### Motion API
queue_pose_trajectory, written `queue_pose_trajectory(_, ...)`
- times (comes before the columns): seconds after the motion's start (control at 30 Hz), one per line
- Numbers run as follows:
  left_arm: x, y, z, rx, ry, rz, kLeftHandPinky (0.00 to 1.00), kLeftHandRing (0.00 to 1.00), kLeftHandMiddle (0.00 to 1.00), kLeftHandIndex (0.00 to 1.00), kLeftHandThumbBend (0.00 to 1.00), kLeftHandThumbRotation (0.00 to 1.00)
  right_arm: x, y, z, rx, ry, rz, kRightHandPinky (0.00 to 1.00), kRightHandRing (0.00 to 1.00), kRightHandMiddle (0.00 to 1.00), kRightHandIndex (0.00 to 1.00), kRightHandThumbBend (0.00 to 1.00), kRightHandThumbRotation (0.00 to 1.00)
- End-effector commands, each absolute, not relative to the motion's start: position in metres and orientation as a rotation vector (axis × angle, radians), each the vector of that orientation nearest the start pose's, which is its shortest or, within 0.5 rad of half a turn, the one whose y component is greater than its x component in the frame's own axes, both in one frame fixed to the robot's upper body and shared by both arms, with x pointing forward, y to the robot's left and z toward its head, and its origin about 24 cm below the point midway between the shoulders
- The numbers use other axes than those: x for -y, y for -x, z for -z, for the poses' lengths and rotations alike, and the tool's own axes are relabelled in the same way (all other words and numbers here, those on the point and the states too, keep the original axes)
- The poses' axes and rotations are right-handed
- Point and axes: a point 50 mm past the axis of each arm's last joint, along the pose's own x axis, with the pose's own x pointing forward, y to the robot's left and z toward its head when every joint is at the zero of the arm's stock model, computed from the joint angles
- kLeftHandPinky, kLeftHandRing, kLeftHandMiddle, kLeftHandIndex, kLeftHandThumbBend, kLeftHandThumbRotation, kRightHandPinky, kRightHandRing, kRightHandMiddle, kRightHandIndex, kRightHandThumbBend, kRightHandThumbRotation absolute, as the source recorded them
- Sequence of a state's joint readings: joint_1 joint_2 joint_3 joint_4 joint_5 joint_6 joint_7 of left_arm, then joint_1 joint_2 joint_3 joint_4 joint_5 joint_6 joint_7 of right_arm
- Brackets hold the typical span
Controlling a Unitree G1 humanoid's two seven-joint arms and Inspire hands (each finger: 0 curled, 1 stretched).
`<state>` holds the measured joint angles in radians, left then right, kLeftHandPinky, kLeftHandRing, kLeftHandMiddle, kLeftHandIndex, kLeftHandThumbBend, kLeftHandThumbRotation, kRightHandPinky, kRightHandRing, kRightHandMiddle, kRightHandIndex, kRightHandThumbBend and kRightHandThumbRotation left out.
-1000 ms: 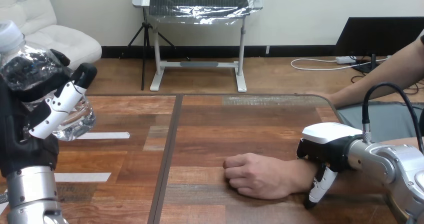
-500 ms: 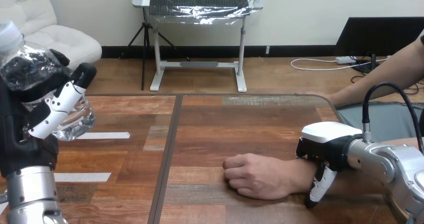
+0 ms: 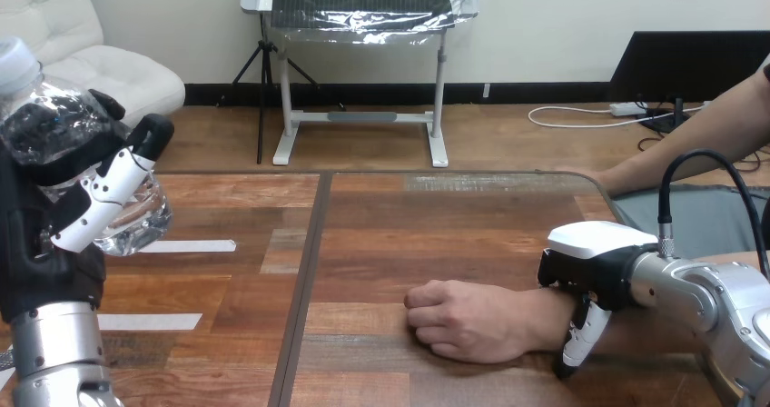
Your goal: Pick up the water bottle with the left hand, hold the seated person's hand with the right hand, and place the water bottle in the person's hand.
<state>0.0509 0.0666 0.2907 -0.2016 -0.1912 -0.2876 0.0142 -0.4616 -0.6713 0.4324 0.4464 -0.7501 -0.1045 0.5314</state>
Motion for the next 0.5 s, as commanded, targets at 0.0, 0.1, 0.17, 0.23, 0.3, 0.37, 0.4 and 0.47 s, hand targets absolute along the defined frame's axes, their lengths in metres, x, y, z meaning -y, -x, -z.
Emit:
queue_pose_trajectory(0.0,-0.2285,-0.2235,-0.1304,0.570,0.030,-0.281,0.20,0.25,0.31,0.37,0.47,0.00,0.2132,-0.2888,-0.0025,-0.503,1.491,-0.879,0.19,0.27,0.36,0.38,0.84,0.11)
queue_pose_trajectory(0.1,-0.2283,-0.2234,-0.1303,0.571,0.041,-0.278,0.20,0.25,0.31,0.37,0.47,0.00,0.2132,-0.2889,-0.0029,-0.502,1.496,-0.880,0.19,0.27,0.36,0.38,0.84,0.11)
queue_pose_trajectory(0.17,-0.2283,-0.2233,-0.1304,0.571,0.044,-0.277,0.20,0.25,0.31,0.37,0.47,0.00,0.2131,-0.2888,-0.0032,-0.496,1.499,-0.881,0.19,0.28,0.36,0.38,0.84,0.11)
queue_pose_trajectory(0.23,-0.2283,-0.2233,-0.1303,0.571,0.043,-0.277,0.20,0.25,0.31,0.37,0.47,0.00,0.2132,-0.2886,-0.0035,-0.488,1.499,-0.883,0.19,0.28,0.36,0.38,0.84,0.11)
queue_pose_trajectory(0.3,-0.2285,-0.2232,-0.1303,0.570,0.040,-0.277,0.20,0.25,0.31,0.37,0.47,0.00,0.2135,-0.2885,-0.0036,-0.486,1.496,-0.883,0.19,0.27,0.35,0.37,0.84,0.11)
queue_pose_trajectory(0.37,-0.2285,-0.2232,-0.1302,0.570,0.042,-0.276,0.20,0.25,0.31,0.37,0.47,0.00,0.2138,-0.2884,-0.0037,-0.493,1.488,-0.877,0.19,0.27,0.34,0.37,0.84,0.10)
queue_pose_trajectory(0.4,-0.2285,-0.2232,-0.1302,0.570,0.043,-0.276,0.20,0.26,0.31,0.37,0.47,0.00,0.2139,-0.2884,-0.0037,-0.495,1.487,-0.876,0.18,0.26,0.34,0.37,0.84,0.10)
queue_pose_trajectory(0.47,-0.2284,-0.2232,-0.1303,0.571,0.045,-0.275,0.20,0.26,0.31,0.37,0.47,0.00,0.2138,-0.2882,-0.0041,-0.493,1.493,-0.874,0.18,0.26,0.34,0.36,0.85,0.10)
